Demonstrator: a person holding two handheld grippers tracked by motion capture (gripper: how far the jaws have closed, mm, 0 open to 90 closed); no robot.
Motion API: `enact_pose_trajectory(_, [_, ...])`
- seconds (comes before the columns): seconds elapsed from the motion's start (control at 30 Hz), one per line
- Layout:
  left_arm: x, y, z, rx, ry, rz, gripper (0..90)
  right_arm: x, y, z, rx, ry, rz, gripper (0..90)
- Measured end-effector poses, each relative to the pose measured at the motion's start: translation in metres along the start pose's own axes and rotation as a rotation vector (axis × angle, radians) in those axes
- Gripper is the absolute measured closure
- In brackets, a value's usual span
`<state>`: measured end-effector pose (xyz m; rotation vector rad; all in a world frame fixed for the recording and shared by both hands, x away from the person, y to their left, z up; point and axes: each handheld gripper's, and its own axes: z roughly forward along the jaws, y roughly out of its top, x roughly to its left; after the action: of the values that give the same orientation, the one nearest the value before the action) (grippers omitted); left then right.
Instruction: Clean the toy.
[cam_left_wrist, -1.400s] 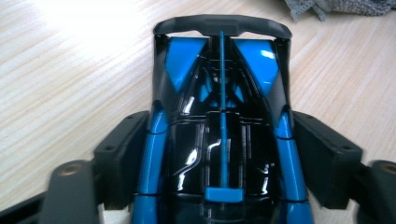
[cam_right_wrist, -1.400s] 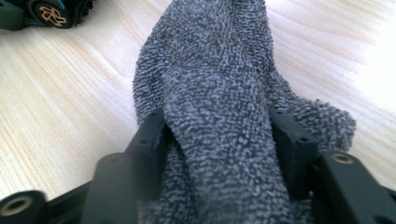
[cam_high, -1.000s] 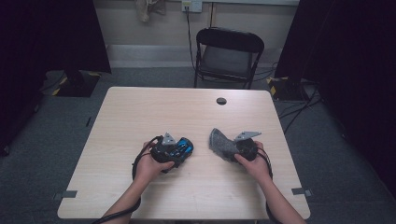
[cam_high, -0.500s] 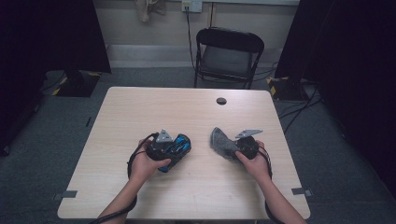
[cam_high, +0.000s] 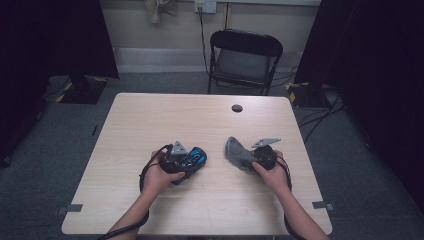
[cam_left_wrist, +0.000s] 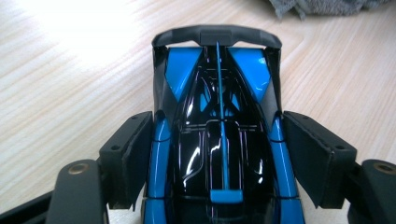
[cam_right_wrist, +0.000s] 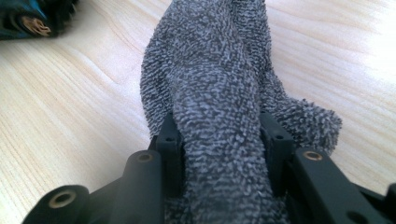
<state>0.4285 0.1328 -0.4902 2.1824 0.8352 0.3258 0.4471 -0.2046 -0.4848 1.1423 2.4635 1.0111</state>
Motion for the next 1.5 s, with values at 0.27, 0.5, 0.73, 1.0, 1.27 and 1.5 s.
enact_pose_trajectory(0.27, [0.000, 0.000, -0.001, 0.005, 0.003, -0.001, 27.0, 0.000, 0.000, 0.000, 0.001, 0.003, -0.001, 60.2])
enact_pose_trajectory(0.5, [0.001, 0.005, 0.008, 0.003, 0.040, -0.032, 15.8, 0.000, 0.000, 0.000, -0.001, 0.001, 0.000, 59.5])
enact_pose_trajectory(0.73, [-0.008, 0.013, 0.022, 0.021, 0.037, -0.021, 15.0, -0.001, -0.001, 0.000, -0.003, 0.007, 0.004, 59.3])
enact_pose_trajectory(1.0, [-0.009, 0.015, 0.022, 0.046, 0.071, -0.002, 25.4, -0.001, -0.003, 0.000, -0.015, 0.008, 0.005, 59.2])
enact_pose_trajectory(1.27, [-0.009, 0.015, 0.005, 0.010, 0.033, -0.001, 25.6, -0.002, -0.003, -0.001, -0.027, 0.011, 0.010, 62.7])
enact_pose_trajectory(1.5, [-0.007, 0.029, -0.019, -0.043, 0.016, 0.002, 25.6, -0.002, 0.001, -0.004, -0.006, 0.023, 0.011, 68.4])
